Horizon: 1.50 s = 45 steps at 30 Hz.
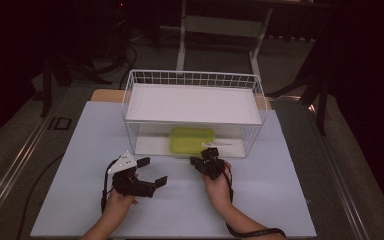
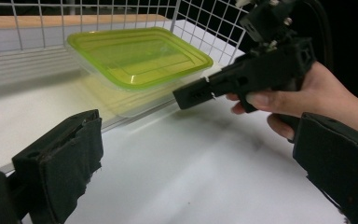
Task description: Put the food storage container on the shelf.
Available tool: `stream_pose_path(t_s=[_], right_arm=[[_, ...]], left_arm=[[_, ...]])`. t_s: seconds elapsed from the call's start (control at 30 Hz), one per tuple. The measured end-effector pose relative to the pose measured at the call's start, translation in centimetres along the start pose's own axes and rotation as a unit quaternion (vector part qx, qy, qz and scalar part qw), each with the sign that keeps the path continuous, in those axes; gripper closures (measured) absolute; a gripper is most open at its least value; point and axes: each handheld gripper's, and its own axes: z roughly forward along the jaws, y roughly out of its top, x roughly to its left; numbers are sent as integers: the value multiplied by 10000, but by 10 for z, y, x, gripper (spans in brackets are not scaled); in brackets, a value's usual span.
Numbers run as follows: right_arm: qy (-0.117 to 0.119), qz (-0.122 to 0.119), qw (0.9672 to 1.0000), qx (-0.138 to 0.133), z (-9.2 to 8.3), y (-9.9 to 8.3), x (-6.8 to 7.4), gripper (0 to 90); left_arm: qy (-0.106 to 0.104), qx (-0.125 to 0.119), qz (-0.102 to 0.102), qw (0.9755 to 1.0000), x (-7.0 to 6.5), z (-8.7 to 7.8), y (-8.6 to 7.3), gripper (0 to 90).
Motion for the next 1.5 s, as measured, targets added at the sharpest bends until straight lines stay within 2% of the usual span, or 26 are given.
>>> stream_pose_path(t_s=[0.13, 0.2, 0.37, 0.43, 0.53, 0.73, 1.03, 1.13, 1.17, 1.37, 1.4, 1.5], right_arm=[[-30, 97, 9999, -60, 6, 5, -3, 899], [-46, 180, 9998, -78, 9, 7, -5, 898], [-141, 154, 9997, -162, 16, 14, -5, 897], [-138, 252, 9994, -191, 20, 19, -7, 897], [-195, 250, 9992, -260, 23, 22, -11, 895], [-226, 388, 9985, -318, 26, 28, -18, 889], [-254, 481, 9979, -346, 31, 35, -20, 889], [-252, 672, 9970, -276, 31, 37, -20, 885], [-288, 468, 9977, -391, 33, 37, -23, 882], [-237, 423, 9980, -416, 34, 39, -24, 883], [-205, 637, 9973, -301, 32, 39, -21, 881], [-185, 678, 9971, -305, 31, 38, -19, 870]], left_arm=[[28, 21, 33, 10000, 0, 0, -1, 25], [35, 30, -15, 10000, 1, 0, -2, 25], [54, 74, -22, 10000, 1, 1, -2, 25], [61, 82, 17, 9999, 0, 1, -3, 25], [31, 66, -1, 10000, -1, 1, -3, 25], [32, 80, -4, 10000, -2, 2, -3, 25], [53, 112, -16, 9999, -2, 1, -4, 25], [96, 122, 28, 9999, -3, 1, -4, 25], [96, 122, 28, 9999, -3, 1, -4, 25], [83, 125, 14, 9999, -3, 2, -5, 25], [77, 146, 19, 9999, -3, 2, -5, 25], [87, 144, 22, 9999, -4, 2, -5, 25]])
